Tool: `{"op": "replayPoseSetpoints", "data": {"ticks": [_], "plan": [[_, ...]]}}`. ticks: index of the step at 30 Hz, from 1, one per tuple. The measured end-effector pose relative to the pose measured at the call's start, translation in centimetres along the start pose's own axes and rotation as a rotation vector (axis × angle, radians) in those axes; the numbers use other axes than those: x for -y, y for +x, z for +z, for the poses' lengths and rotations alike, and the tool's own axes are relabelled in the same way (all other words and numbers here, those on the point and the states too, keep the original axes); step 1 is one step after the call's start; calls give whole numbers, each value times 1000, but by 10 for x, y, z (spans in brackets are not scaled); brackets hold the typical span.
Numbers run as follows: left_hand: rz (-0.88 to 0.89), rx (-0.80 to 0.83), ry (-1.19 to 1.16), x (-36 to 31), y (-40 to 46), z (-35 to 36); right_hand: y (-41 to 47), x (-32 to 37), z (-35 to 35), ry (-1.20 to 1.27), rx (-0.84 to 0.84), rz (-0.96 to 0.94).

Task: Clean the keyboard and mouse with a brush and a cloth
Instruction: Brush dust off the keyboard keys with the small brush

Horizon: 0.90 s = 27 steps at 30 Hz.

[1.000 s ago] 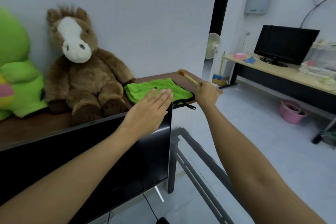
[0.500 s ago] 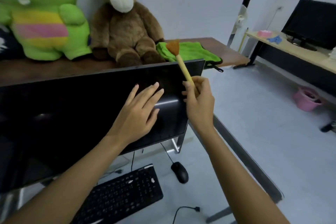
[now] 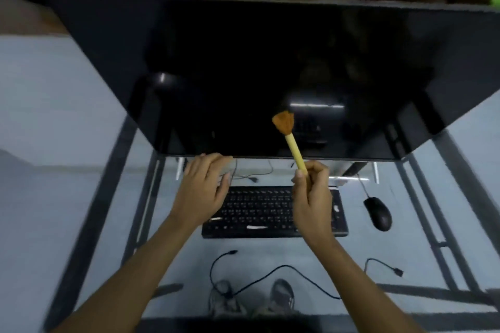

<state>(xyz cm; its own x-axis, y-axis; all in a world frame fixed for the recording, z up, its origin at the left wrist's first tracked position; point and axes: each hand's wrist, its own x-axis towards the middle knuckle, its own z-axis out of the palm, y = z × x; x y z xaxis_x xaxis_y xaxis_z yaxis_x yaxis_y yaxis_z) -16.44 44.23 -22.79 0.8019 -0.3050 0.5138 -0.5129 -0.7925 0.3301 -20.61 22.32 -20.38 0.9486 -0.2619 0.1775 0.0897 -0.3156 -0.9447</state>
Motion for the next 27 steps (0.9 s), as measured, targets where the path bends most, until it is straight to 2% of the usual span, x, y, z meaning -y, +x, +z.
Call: {"op": "replayPoseSetpoints", "data": {"ticks": [8,10,13,16,18,23,27], "plan": [[-207,50,-23,57,-56,13,-28,-43,68,-212,170,34],[-303,118,-61,67,-70,25,-30,-56,73,-312,200,31],[-398,302,-65,80,-101,49,-30,-69,76,-397,225,75],[-406,496,-47,88,-132,68,-24,-73,80,-420,220,142],[-380,555,-47,91,-146,76,-21,-70,87,-389,235,153],[-324,531,-26,96,-157,81,-22,-60,108,-254,345,198],[-316,532,-13,97,-158,82,-25,-61,115,-250,427,217]]}}
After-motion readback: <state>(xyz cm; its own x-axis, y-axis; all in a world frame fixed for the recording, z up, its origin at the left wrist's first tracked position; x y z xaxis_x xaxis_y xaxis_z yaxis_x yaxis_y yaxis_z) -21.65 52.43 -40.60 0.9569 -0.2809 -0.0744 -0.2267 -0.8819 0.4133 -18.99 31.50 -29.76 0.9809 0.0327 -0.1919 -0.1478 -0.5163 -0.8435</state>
